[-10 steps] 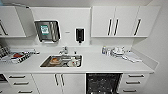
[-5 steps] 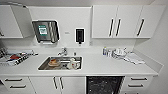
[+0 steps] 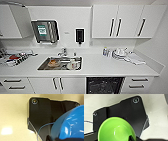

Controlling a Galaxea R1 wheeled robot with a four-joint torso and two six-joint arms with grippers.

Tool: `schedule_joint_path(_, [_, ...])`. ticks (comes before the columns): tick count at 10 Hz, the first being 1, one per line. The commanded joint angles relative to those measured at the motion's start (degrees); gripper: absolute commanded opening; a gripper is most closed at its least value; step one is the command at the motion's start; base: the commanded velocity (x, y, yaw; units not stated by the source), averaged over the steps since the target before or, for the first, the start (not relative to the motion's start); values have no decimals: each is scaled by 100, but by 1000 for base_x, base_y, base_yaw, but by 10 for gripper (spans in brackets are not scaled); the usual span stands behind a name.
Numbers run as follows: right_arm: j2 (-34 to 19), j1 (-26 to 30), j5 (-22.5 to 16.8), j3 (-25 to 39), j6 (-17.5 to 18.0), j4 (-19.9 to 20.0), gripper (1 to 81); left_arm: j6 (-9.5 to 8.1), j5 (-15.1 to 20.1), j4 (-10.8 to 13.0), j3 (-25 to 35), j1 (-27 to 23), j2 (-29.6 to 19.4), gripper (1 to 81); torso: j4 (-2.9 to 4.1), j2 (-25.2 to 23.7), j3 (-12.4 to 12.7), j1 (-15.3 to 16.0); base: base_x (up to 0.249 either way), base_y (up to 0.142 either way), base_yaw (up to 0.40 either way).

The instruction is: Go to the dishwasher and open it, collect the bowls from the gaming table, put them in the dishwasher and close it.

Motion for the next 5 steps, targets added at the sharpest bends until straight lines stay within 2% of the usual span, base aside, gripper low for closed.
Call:
schedule_joint_path(1, [-503, 166, -338, 713, 3, 30, 10, 10, 208, -9, 18, -119, -82, 10, 0, 0, 0, 0, 0, 0, 0])
schedule_joint_path(3, [-1002, 157, -329, 1527, 3, 21, 10, 1, -3, -18, 54, -75, -126, 10, 0, 0, 0, -2, 0, 0, 0])
schedule_joint_path(4, [-1179, 175, -329, 1792, 3, 21, 10, 1, -3, -18, 54, -83, -135, 10, 0, 0, -121, -2, 0, 0, 0])
schedule_joint_path(5, [-1259, 183, -312, 1900, 3, 30, 10, -8, -20, -18, 54, -75, -170, 10, 0, 0, -540, -2, 0, 0, 0])
